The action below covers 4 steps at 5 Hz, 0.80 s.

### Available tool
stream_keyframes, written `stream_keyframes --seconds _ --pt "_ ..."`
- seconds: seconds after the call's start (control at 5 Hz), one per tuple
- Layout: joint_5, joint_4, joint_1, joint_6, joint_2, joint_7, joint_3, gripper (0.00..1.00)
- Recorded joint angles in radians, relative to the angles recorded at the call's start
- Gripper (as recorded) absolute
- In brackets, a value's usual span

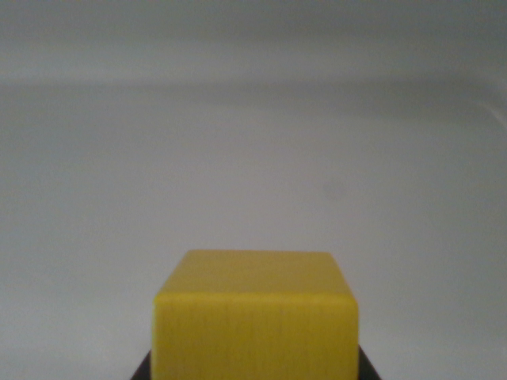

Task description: Pick yellow cube

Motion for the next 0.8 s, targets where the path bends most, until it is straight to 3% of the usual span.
stream_keyframes --seconds 0.2,0.4,0.6,0.8 --pt "0.0 0.0 0.0 0.0 0.0 0.0 0.0 1.0" --pt "-0.0017 0.025 0.0002 0.042 -0.017 0.002 -0.001 1.0" --pt "-0.0017 0.025 0.0002 0.042 -0.017 0.002 -0.001 1.0" --pt "-0.0033 0.05 0.0004 0.083 -0.033 0.004 -0.001 1.0"
